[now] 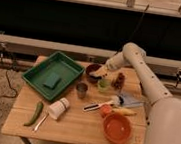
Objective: Place eraser in red bowl
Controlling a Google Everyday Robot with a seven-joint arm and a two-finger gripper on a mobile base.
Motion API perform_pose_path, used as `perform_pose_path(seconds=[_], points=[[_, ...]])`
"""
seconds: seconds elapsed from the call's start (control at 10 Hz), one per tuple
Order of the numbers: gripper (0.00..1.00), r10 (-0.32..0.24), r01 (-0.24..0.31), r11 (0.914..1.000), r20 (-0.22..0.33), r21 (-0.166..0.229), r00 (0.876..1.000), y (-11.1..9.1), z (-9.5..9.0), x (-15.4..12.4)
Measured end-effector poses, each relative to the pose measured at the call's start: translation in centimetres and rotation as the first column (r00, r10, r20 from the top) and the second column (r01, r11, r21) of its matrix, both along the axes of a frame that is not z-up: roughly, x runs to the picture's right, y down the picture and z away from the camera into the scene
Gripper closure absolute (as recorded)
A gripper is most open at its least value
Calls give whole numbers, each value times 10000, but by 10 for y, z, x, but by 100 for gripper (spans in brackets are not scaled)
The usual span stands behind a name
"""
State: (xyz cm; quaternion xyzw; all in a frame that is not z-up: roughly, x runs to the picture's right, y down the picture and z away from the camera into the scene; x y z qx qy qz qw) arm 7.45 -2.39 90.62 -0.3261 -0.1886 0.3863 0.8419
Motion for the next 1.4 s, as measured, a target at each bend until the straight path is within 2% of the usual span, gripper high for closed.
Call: perform_pose_path(seconds=[0.4, 0.7, 0.8, 1.2, 1.4], points=[[35, 84, -91, 9995, -260, -297, 9996, 8, 13, 4], [37, 126, -140, 9992, -383, -380, 9992, 10, 17, 7], [50, 85, -103, 9992, -463, -398, 9989, 12, 18, 7], [91, 3, -24, 9994, -630, -336, 9980, 14, 17, 8], [100, 67, -81, 9998, -724, -191, 9974, 12, 11, 14]])
